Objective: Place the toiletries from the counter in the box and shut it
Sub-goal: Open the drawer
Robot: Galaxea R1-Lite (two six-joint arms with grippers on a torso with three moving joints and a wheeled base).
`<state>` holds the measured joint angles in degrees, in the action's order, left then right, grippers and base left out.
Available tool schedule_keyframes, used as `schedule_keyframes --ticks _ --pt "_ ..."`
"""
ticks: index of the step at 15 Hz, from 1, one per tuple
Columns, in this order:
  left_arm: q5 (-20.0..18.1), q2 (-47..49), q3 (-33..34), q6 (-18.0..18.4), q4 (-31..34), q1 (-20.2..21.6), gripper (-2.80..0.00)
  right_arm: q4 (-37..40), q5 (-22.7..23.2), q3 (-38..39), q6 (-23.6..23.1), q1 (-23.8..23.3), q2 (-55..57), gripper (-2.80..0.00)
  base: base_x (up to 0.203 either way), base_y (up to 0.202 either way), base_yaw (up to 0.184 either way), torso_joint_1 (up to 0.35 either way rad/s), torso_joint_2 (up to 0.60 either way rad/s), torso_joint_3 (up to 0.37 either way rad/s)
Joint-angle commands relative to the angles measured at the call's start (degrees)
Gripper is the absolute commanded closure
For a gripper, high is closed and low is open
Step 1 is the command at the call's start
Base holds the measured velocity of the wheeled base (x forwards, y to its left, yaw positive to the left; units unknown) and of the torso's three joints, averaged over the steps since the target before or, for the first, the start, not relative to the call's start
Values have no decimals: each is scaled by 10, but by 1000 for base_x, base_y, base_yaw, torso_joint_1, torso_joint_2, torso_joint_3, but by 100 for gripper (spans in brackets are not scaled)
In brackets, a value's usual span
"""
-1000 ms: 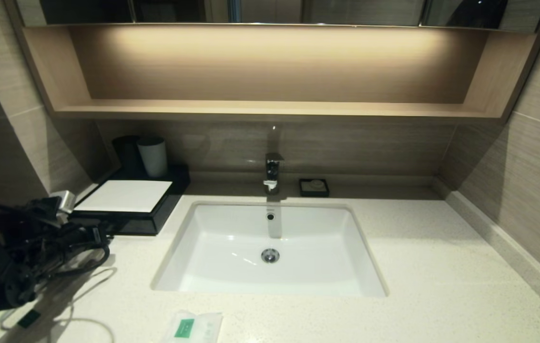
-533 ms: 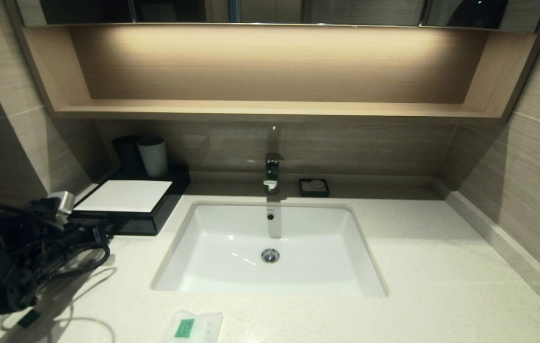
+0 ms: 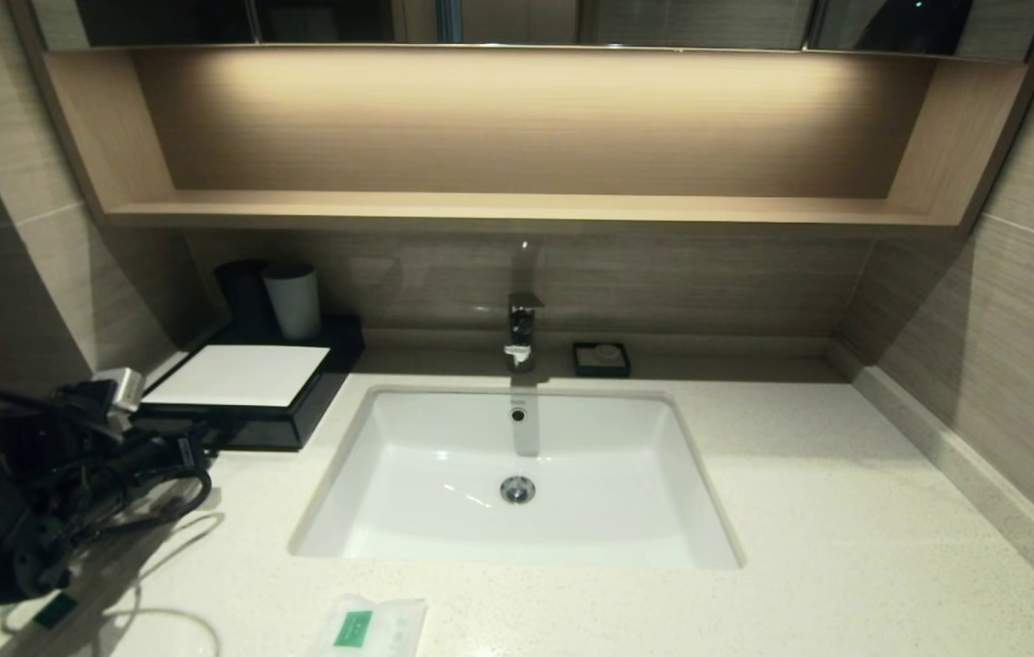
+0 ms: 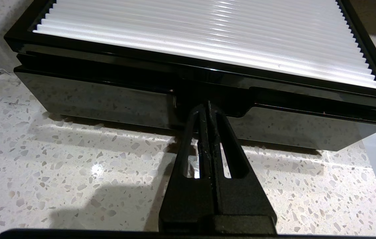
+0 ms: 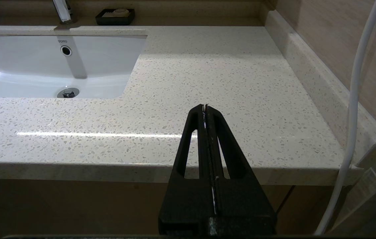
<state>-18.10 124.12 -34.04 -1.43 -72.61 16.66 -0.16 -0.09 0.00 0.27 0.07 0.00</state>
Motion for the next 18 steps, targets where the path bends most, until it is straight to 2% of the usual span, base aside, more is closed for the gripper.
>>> schedule_keyframes --ticks 1,18 --pt "-1 1 0 -1 -7 1 0 -1 0 1 0 0 0 0 0 0 0 0 0 0" --pt "-1 7 2 -1 -27 1 0 0 0 1 0 0 0 0 0 0 0 0 0 0"
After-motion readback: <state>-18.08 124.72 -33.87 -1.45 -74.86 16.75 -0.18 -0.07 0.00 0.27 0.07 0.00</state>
